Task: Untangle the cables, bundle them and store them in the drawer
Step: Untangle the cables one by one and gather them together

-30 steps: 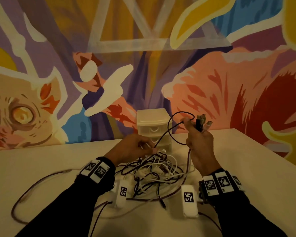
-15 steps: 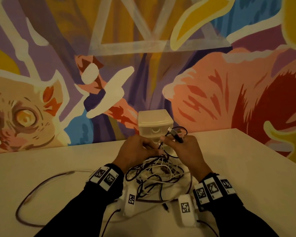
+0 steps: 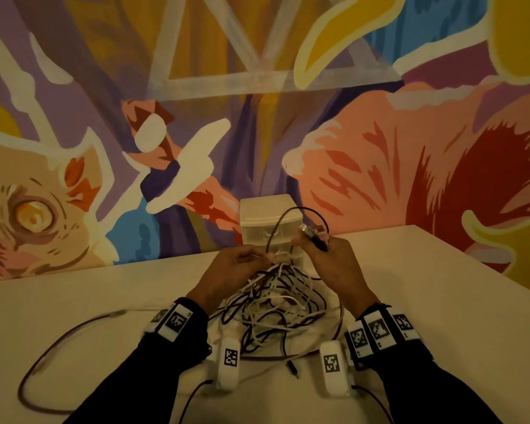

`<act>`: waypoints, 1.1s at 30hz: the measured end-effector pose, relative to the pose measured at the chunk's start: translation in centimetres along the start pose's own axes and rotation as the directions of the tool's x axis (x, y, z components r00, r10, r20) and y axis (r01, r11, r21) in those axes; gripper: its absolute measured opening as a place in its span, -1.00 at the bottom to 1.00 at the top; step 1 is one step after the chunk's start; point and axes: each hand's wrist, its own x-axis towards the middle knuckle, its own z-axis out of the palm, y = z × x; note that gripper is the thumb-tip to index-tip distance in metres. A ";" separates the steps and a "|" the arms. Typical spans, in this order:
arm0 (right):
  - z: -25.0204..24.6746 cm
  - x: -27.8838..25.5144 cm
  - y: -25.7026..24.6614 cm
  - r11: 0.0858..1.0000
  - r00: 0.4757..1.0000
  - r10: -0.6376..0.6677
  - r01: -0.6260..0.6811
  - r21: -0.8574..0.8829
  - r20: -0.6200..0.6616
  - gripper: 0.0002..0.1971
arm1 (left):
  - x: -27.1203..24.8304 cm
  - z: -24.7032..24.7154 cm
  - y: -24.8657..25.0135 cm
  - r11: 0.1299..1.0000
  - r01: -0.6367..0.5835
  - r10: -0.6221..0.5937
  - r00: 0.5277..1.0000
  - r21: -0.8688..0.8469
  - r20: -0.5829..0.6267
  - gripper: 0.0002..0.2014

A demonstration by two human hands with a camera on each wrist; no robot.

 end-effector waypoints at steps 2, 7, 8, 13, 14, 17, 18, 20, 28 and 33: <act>-0.3 0.6 1.1 0.995 0.999 0.011 -0.006 -0.098 0.052 -0.80 | -0.2 -0.7 0.1 0.993 0.052 -0.056 0.998 -0.110 -0.030 -0.83; -0.1 0.3 1.5 0.963 0.977 -0.070 0.119 -0.241 0.203 -0.75 | -0.2 -0.7 0.4 0.952 0.131 -0.137 0.991 -0.276 -0.002 -0.77; -0.1 0.3 1.5 0.958 0.976 -0.089 0.138 -0.250 0.197 -0.79 | -0.2 -0.6 0.5 0.941 0.150 -0.154 0.988 -0.305 0.010 -0.78; 0.4 -0.1 1.7 0.953 0.974 -0.101 0.154 -0.261 0.204 -0.88 | 0.1 -0.3 -0.4 0.916 0.195 -0.182 0.981 -0.352 0.069 -0.83; 0.5 -0.2 1.5 0.947 0.969 -0.107 0.168 -0.274 0.224 -0.85 | 0.2 -0.3 -0.5 0.911 0.208 -0.195 0.978 -0.357 0.073 -0.82; 0.6 -0.4 1.2 0.944 0.955 -0.152 0.217 -0.248 0.255 -0.79 | 0.4 -0.4 -0.6 0.918 0.194 -0.208 0.978 -0.345 -0.002 -0.80; 0.8 -0.4 1.1 0.948 0.951 -0.162 0.224 -0.224 0.265 -0.80 | 0.4 -0.5 -0.5 0.936 0.175 -0.200 0.979 -0.305 -0.051 -0.78; 1.2 -0.4 0.5 0.936 0.937 -0.169 0.249 -0.248 0.305 -0.86 | 0.5 -0.5 -0.5 0.964 0.124 -0.158 0.979 -0.235 -0.132 -0.76; 0.5 -0.9 1.2 0.843 0.863 0.100 0.191 -0.503 0.495 -0.77 | 1.6 -2.1 0.9 0.955 -0.076 -0.023 0.945 -0.288 -0.326 -0.82; 0.5 -0.7 0.1 0.933 0.954 0.033 0.078 -0.351 0.299 -0.66 | 1.7 -3.4 0.3 0.955 -0.149 0.019 0.893 -0.258 -0.449 -0.82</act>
